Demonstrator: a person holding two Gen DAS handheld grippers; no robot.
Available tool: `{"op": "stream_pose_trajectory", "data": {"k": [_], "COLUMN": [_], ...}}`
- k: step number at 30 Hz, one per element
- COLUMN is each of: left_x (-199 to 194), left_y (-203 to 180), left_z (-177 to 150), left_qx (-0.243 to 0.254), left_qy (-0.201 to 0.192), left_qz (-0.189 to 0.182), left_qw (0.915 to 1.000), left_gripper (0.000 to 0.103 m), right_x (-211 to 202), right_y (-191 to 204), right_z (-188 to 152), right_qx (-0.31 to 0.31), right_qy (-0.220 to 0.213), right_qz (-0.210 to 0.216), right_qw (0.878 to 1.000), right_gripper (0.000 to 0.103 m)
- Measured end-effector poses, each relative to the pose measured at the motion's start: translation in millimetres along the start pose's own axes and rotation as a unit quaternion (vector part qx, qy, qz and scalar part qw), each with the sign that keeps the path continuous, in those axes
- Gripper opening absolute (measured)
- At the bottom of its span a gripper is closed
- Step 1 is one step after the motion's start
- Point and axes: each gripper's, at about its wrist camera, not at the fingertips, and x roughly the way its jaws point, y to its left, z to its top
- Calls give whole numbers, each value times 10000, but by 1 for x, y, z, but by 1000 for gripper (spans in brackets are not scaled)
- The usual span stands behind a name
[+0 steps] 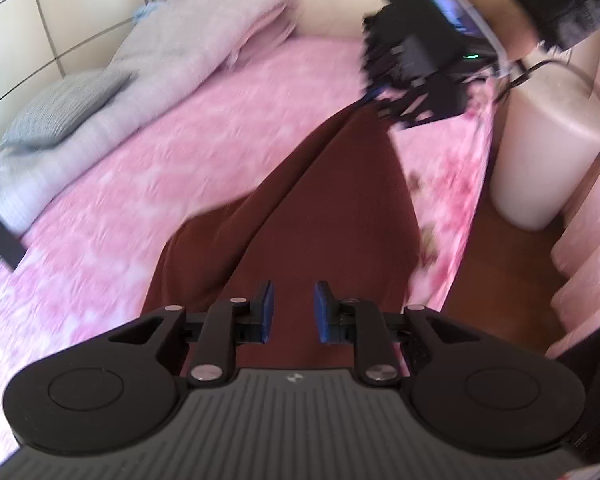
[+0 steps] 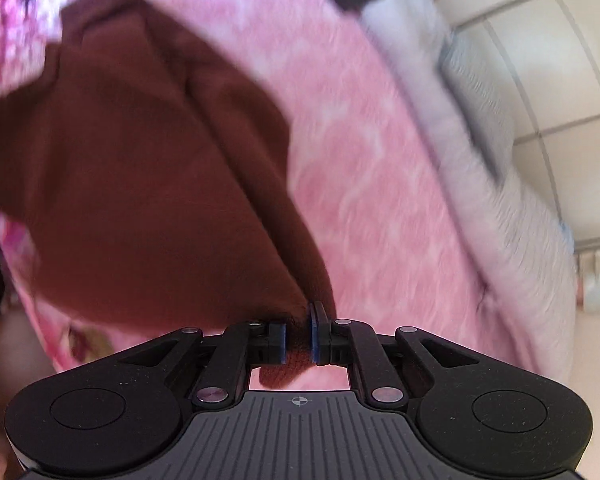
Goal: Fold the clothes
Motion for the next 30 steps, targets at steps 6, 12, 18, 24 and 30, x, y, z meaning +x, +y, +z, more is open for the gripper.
{"op": "stream_pose_trajectory", "data": {"k": [6,12,18,24,30], "left_x": [-7,7,25,53,76], "left_y": [41,73,87,68,37], "left_z": [-72,-149,-191,-206,-209], "left_qx": [-55,360,276,51,181], "left_qy": [517,488,230,-68,-452], "left_qz": [559,867,1362,1959,2336], "left_qw": [9971,9944,9900,9806,9711], "left_gripper": [25,27,28,29,31], "right_x": [2,-8,-2,36,57], "right_y": [42,97,147,156,157], "right_z": [6,51,67,57,50], "right_qx": [452,721,533,524,729], "right_qy": [295,103,-685,-1826,-2883], "right_qz": [-355,-270,-235,-306,-84], "right_qw": [9979,9970,9960,9813,9547], "right_gripper": [80,80,80,80,80]}}
